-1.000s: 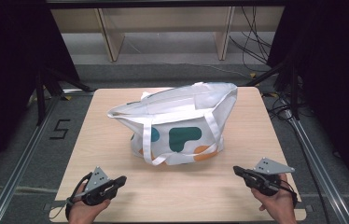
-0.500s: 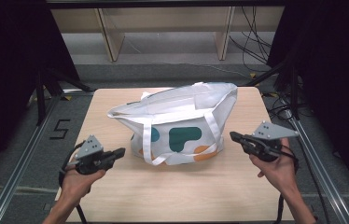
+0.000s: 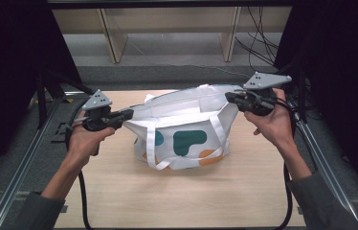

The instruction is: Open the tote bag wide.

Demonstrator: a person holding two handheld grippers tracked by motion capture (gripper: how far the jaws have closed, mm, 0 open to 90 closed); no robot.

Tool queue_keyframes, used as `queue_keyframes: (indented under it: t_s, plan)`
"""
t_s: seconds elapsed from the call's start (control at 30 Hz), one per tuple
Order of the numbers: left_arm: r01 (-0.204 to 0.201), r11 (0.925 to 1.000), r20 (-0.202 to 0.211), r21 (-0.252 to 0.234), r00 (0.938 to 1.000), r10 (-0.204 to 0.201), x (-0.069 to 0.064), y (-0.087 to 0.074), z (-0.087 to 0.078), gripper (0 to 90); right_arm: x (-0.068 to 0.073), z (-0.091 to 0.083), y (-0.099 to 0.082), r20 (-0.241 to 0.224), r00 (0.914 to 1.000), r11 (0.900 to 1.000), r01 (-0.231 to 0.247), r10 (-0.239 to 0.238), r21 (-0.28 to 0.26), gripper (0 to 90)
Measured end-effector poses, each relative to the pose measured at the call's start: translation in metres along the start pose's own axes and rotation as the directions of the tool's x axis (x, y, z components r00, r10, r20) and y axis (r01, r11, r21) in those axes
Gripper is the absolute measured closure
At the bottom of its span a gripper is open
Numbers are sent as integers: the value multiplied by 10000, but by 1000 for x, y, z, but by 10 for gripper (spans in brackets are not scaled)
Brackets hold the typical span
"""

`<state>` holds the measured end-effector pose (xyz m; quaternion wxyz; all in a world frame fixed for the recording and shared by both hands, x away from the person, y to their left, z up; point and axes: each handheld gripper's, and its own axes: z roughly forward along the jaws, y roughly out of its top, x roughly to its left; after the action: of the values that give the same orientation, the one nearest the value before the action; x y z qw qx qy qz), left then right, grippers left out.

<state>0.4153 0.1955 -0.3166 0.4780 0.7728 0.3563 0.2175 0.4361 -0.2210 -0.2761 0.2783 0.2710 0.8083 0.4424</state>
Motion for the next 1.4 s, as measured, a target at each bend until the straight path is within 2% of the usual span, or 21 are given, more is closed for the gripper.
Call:
queue_keyframes:
  t_s: [0.17, 0.3, 0.33, 0.43, 0.53, 0.57, 0.63, 0.7, 0.77, 0.87, 0.9, 0.93, 0.97, 1.0, 1.03, 1.07, 1.1, 1.2, 1.27, 1.3, 1.4]
  plan:
    - [128, 9991, -47, 406, 9999, -126, 6, 6, 24, 882, -9, 23, 9, 197, 9996, 9982, -221, 210, 553, 900]
    - [100, 9946, -181, 1034, 9998, -82, 15, 0, 46, 875, -15, 44, 1, -1, 10000, 9886, -30, 31, 1505, 900]
    - [162, 9936, -196, 1114, 9997, -141, 18, -3, 50, 877, -14, 49, -4, 25, 9996, 9814, -271, 271, 1899, 900]
    - [444, 9860, -335, 1607, 9987, -396, 28, -15, 65, 877, -15, 62, -21, 181, 9996, 9537, -251, 207, 2997, 900]
    - [288, 9652, -253, 2600, 9994, -230, 38, -32, 83, 891, -10, 77, -48, -30, 9991, 9288, -382, 423, 3685, 900]
    - [531, 9623, -274, 2668, 9985, -476, 39, -40, 91, 893, -8, 79, -56, -227, 9981, 9167, -428, 564, 3973, 900]
    - [655, 9462, -245, 3169, 9978, -609, 40, -57, 105, 895, -4, 89, -77, -225, 9975, 9133, -523, 671, 4039, 900]
    - [611, 9290, -108, 3651, 9981, -614, 37, -73, 116, 896, 0, 97, -97, -501, 9937, 8895, -668, 1001, 4521, 900]
    - [693, 9353, -8, 3469, 9973, -736, 37, -82, 118, 896, 5, 105, -118, -723, 9889, 8786, -808, 1296, 4706, 900]
    - [397, 9265, 71, 3742, 9989, -456, 37, -79, 116, 896, 14, 110, -132, -825, 9851, 8829, -970, 1512, 4594, 900]
    - [573, 9262, -109, 3727, 9983, -573, 35, -76, 116, 896, 13, 108, -128, -791, 9847, 8749, -999, 1553, 4738, 900]
    - [483, 9302, -205, 3638, 9988, -439, 35, -73, 116, 896, 11, 107, -123, -726, 9879, 8769, -870, 1371, 4728, 900]
    - [506, 9322, -281, 3585, 9987, -434, 33, -69, 114, 895, 8, 104, -119, -681, 9927, 8918, -585, 994, 4485, 900]
    - [532, 9412, -198, 3335, 9986, -494, 32, -63, 112, 892, 9, 98, -111, -469, 9889, 8900, -1059, 1411, 4435, 900]
    - [499, 9491, -70, 3109, 9987, -502, 31, -57, 109, 889, 9, 96, -105, -382, 9895, 9194, -1153, 1397, 3759, 900]
    - [332, 9547, 26, 2958, 9994, -356, 28, -50, 108, 888, 8, 91, -96, -439, 9899, 9271, -1107, 1351, 3580, 900]
    - [265, 9602, 270, 2781, 9990, -354, 24, -42, 107, 885, 8, 88, -87, -558, 9907, 9421, -1004, 1245, 3198, 900]
    - [162, 9649, 836, 2620, 9957, -394, 10, -23, 114, 882, 12, 93, -64, -766, 9914, 9670, -846, 1057, 2403, 900]
    - [18, 9602, 1218, 2794, 9919, -372, 0, -17, 126, 878, 17, 106, -56, -847, 9912, 9633, -769, 1018, 2573, 900]
    - [8, 9579, 1502, 2873, 9876, -458, -5, -16, 134, 875, 20, 115, -57, -917, 9903, 9567, -749, 1045, 2811, 900]
    - [-78, 9479, 1698, 3185, 9843, -489, -14, -18, 155, 875, 25, 134, -67, -1101, 9883, 9367, -619, 1059, 3446, 900]
